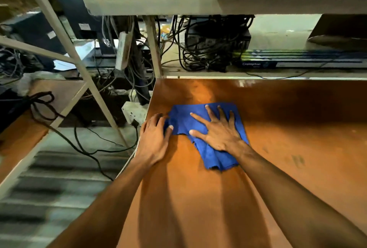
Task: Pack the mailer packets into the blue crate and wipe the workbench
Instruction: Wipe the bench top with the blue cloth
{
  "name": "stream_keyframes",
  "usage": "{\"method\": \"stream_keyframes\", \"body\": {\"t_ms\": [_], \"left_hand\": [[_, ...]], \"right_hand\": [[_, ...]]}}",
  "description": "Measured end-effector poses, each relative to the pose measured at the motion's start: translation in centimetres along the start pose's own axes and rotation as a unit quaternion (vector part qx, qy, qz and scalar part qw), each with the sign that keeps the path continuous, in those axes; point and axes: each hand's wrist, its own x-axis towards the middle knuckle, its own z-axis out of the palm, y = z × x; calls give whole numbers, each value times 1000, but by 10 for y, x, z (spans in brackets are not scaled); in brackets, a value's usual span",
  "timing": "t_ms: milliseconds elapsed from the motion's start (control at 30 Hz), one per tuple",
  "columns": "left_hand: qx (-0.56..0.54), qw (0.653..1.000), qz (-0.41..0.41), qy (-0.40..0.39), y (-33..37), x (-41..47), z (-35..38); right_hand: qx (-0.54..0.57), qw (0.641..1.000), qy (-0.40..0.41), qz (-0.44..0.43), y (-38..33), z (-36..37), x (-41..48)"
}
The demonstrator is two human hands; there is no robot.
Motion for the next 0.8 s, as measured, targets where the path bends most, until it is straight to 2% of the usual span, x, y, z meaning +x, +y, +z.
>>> {"method": "stream_keyframes", "body": {"t_ms": [200,333,433,533,567,667,700,800], "left_hand": [[53,999,-10,3,-8,9,10],[58,998,-37,14,-4,6,10],[64,997,-34,2,-4,4,10],[82,996,-35,-20,-5,5,11],[86,995,-35,-26,-4,6,11],[95,994,-30,-40,-3,5,10],[99,994,-29,-42,-3,5,10],[111,992,-35,-45,-4,6,12]], "right_hand": [[45,996,-12,74,-1,-7,57],[32,998,-3,61,-23,2,56],[48,998,6,43,-3,-2,74],[64,993,36,95,1,-6,98],[59,994,43,76,-12,-4,104],[42,995,40,-82,-51,6,110],[46,993,44,-102,-54,6,116],[54,996,65,-34,-41,1,145]]}}
